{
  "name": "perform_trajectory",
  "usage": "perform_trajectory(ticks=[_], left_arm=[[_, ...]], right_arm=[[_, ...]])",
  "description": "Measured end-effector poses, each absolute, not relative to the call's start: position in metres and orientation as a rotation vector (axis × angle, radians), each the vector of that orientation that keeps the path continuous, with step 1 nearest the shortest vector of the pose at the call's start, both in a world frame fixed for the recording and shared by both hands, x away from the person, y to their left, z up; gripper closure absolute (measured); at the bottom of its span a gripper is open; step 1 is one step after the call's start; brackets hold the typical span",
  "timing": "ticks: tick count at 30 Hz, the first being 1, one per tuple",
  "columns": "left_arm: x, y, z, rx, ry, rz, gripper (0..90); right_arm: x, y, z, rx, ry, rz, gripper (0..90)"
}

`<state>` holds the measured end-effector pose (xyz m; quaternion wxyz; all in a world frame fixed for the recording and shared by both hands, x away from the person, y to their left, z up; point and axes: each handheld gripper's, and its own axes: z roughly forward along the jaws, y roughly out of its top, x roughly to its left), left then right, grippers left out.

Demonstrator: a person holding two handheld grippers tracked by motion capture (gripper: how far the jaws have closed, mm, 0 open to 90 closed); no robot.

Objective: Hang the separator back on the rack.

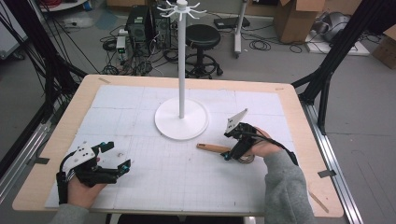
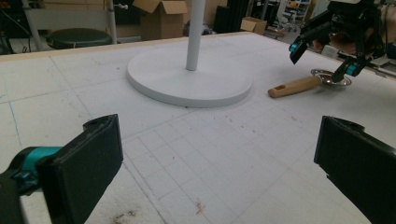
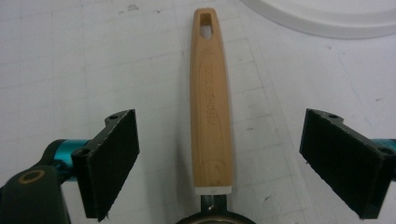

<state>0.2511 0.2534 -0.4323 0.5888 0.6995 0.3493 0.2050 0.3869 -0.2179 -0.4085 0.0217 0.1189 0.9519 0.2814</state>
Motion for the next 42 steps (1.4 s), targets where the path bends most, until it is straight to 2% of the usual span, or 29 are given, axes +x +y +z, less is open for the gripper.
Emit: perform_trajectory(ticks=[7, 15, 20, 22, 29, 32, 35, 42], left_arm=[[0.251, 0.252, -0.432, 1.64, 0.801, 0.479, 1.7], [0.251, 0.253, -0.432, 1.636, 0.805, 0.475, 1.7], [0.25, 0.252, -0.432, 1.637, 0.805, 0.474, 1.7], [0.25, 0.252, -0.432, 1.64, 0.805, 0.474, 1.7], [0.249, 0.254, -0.432, 1.638, 0.807, 0.477, 1.7], [0.249, 0.254, -0.432, 1.636, 0.811, 0.476, 1.7], [0.249, 0.254, -0.433, 1.64, 0.813, 0.472, 1.7], [0.249, 0.254, -0.433, 1.639, 0.811, 0.475, 1.7]], right_arm=[[0.388, -0.218, -0.413, 0.369, 2.968, 0.841, 11.5], [0.39, -0.219, -0.419, 0.391, 2.999, 0.783, 16.1], [0.39, -0.221, -0.419, 0.406, 3.023, 0.784, 24.9], [0.39, -0.224, -0.419, 0.41, 3.043, 0.779, 31.1], [0.391, -0.227, -0.419, 0.396, 3.049, 0.731, 42.2], [0.391, -0.227, -0.42, 0.392, 3.045, 0.727, 43.1], [0.39, -0.227, -0.419, 0.374, 3.037, 0.702, 49.4], [0.388, -0.227, -0.418, 0.371, 3.031, 0.66, 54.4]])
